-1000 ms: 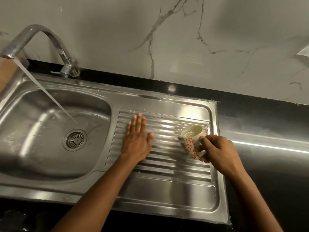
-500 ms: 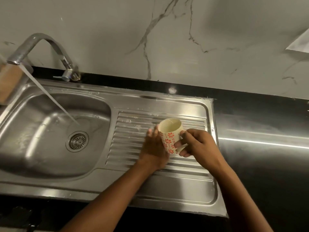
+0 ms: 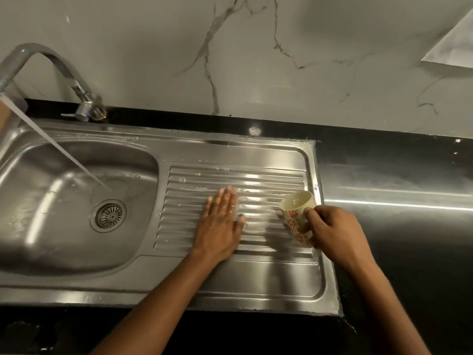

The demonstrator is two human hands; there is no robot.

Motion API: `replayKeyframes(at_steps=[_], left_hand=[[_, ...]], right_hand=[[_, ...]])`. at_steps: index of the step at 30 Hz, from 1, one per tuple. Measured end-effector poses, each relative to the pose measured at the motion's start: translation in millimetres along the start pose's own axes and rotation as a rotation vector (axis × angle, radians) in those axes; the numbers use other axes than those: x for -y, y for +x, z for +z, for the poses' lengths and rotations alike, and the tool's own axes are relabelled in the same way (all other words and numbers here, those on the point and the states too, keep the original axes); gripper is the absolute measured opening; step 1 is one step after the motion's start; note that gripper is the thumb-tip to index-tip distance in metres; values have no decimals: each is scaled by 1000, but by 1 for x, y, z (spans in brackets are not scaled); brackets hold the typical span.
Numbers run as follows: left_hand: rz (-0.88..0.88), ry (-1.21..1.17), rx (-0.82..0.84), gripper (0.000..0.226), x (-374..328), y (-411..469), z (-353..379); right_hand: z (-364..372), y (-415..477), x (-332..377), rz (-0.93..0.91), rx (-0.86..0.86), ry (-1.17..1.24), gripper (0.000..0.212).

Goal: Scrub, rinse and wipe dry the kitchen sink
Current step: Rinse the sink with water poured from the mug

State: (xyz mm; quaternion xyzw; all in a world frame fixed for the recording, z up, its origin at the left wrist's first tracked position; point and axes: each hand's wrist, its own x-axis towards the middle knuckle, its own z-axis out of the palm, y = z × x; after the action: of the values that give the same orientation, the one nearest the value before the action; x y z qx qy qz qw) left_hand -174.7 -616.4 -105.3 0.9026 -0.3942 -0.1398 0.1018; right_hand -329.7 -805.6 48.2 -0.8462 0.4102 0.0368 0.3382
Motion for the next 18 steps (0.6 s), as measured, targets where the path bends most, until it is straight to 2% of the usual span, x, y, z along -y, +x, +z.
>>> replayKeyframes(at_steps=[3, 6, 9, 12, 14, 18], left_hand=[[-139, 57, 3, 72, 45, -12, -13], [-206, 81, 4, 74, 77, -17, -22], [-305, 65, 16, 80, 80, -17, -29], [-353, 40, 49, 85, 55, -13, -28], [-265, 5, 55, 81, 26, -7, -20], [104, 7, 118, 80, -34, 9, 2]], right_hand=[[17, 8, 19, -80, 8, -60, 46], [34, 12, 39, -141, 71, -3, 45], [45, 9, 53, -147, 158, 151, 38], [44, 1, 56, -107, 223, 383, 27], [36, -5, 51, -96, 240, 447, 25], [10, -18, 32, -53, 242, 459, 29]])
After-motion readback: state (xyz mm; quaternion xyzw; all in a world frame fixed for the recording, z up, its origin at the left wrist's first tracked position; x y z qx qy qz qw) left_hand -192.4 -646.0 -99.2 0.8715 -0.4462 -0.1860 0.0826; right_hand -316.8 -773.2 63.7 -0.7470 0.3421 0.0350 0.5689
